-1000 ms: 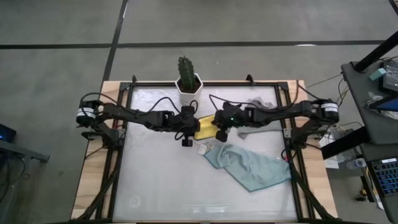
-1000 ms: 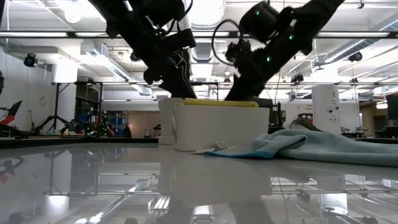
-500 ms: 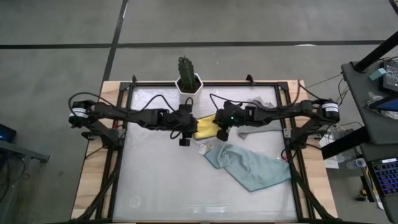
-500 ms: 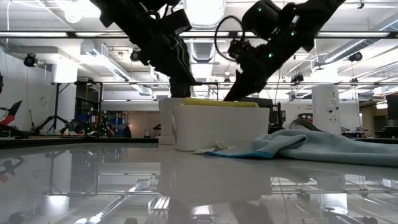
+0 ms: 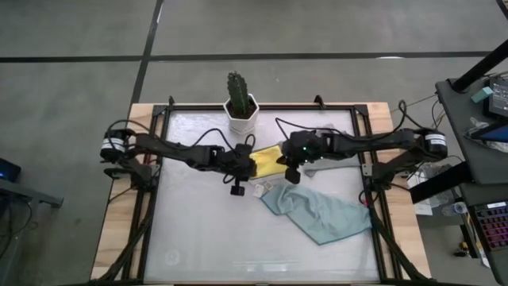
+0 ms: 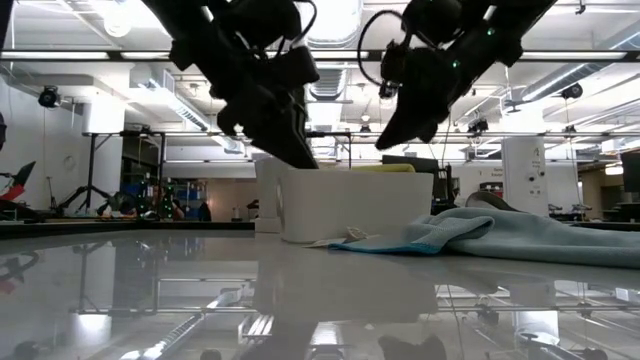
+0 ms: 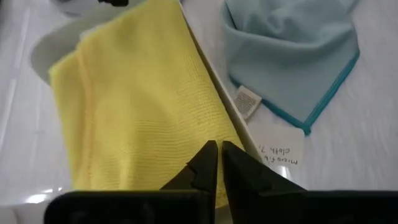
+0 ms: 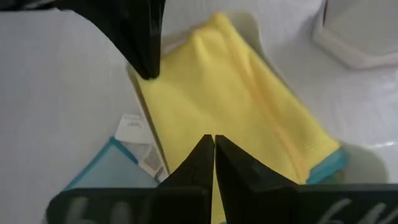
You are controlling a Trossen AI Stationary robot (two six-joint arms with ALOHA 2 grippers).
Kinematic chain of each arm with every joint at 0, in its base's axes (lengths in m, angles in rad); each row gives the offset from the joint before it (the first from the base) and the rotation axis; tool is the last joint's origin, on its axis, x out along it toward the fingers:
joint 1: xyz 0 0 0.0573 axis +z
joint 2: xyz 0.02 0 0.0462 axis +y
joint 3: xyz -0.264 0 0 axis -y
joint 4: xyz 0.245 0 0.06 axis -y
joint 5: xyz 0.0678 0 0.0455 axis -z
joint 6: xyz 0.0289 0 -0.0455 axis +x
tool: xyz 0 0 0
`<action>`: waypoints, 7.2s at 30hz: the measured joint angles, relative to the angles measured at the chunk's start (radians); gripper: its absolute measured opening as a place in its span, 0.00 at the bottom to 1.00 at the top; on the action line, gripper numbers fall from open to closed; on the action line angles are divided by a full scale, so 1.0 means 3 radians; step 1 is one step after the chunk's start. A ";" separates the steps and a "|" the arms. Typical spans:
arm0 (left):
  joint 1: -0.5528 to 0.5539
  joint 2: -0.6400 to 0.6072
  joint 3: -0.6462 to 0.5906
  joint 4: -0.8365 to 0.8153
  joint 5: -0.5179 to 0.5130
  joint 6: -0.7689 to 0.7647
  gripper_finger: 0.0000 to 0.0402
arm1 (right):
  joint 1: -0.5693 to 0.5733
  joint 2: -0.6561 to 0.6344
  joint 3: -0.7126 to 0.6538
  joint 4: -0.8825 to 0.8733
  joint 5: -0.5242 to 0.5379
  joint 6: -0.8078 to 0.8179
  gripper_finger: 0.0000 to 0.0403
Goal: Fold microfiber towels
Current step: Put the yellow towel into the bin, then fold the light blue towel
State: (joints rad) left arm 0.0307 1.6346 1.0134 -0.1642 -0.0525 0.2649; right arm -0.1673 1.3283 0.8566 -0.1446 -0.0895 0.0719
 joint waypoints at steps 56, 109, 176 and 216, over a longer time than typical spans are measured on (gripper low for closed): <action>0.0228 0.0204 -0.0017 0.0158 -0.0465 -0.0083 0.03 | -0.0333 0.0592 0.0000 0.0272 0.0588 -0.0065 0.02; -0.1851 -0.0257 0.0024 0.0846 -0.1496 -0.0776 0.03 | 0.1808 0.0936 -0.0001 -0.0342 0.0941 0.0835 0.42; -0.1990 0.0438 -0.0210 0.1454 -0.1765 -0.1386 0.02 | 0.1881 0.0443 -0.0001 0.1169 0.1351 0.1503 0.03; -0.2123 -0.0875 -0.0556 0.0867 -0.1839 -0.2254 0.00 | 0.2005 0.0052 0.0000 0.0552 0.1349 0.1593 0.41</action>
State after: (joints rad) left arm -0.6063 1.3721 0.8466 0.0960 -0.6040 -0.4114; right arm 0.4343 1.3438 0.8566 0.0212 0.3153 0.5497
